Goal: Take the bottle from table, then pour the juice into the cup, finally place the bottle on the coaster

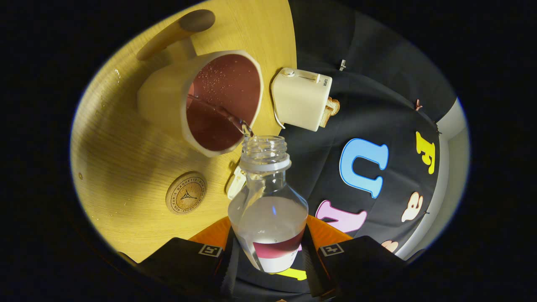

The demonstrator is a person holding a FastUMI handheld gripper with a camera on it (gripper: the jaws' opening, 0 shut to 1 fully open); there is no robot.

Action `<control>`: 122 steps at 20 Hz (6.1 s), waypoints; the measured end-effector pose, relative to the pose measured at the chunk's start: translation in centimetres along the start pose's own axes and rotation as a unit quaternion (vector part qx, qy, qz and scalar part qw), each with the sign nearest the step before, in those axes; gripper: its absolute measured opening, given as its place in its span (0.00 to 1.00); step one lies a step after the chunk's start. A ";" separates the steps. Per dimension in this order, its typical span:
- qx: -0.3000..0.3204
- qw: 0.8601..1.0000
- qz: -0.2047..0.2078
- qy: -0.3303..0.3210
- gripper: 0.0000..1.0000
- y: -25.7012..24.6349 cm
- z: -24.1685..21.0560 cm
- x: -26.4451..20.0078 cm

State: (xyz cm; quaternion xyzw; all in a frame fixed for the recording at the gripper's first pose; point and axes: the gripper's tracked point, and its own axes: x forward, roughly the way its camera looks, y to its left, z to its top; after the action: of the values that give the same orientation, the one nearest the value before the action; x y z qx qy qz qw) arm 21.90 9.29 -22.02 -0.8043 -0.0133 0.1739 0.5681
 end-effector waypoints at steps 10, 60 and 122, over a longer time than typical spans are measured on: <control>-0.052 0.998 -0.011 -0.030 0.69 -0.7 0.6 -0.1; -0.233 0.970 -0.022 -0.062 0.69 -5.3 3.3 -0.6; 0.818 0.570 0.021 -0.070 0.76 4.4 -3.7 5.0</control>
State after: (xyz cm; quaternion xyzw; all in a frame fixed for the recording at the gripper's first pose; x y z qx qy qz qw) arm 26.95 5.46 -26.25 0.0179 0.1118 0.1789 0.9773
